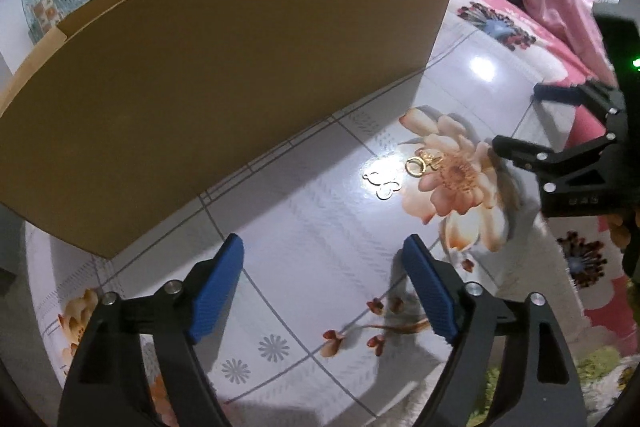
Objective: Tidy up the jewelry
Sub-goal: 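Move the left gripper over the gold charms while the right approaches them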
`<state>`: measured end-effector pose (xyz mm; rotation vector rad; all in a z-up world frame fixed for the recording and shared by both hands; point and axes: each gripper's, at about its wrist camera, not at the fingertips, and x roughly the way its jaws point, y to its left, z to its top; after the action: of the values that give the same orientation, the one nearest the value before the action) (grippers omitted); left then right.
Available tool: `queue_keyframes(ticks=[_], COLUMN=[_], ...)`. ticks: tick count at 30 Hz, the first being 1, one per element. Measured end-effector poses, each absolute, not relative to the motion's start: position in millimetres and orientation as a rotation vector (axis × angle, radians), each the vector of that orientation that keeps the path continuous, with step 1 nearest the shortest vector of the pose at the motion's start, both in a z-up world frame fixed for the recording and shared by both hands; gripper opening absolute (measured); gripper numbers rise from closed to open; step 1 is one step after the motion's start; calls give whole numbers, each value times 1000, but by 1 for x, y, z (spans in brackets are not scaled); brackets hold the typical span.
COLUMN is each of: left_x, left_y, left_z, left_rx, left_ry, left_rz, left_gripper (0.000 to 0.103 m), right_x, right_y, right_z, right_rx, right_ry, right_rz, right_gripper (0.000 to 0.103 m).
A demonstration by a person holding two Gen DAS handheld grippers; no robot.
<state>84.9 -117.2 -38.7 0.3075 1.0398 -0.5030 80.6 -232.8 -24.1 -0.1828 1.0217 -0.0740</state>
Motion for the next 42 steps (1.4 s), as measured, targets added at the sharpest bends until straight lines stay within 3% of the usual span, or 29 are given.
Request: queue_keyframes(ticks=[4,19,28,30,34,37,42], left_x=[88,85,82,83,80,80,90], left_y=[-116,-110,-104,-104,-103,-107,-117], left_z=[-41,-41,-42,-41,-32,-24,-24], left_rx=[299,303,313,321,294,273,272], left_ry=[1047,1014,969,979,929,901,929], left_rz=[-487,-506,-545,-555,-614,-655,-701], left_gripper=[97,98,99,98,87,68,45], right_x=[78,86,72,69,69,71,75], right_y=[-233,-233,-208,-201,-195,-196,-202], right_z=[-23,-20,14,13,9,7,3], right_rx=[-193,-174,-59,-58,-19,16,57], right_ry=[1025,1039,851,837,840,841,849], right_rz=[-62,-27,154,189,242,269,266], right_gripper=[95,95,94,90,78,66,60])
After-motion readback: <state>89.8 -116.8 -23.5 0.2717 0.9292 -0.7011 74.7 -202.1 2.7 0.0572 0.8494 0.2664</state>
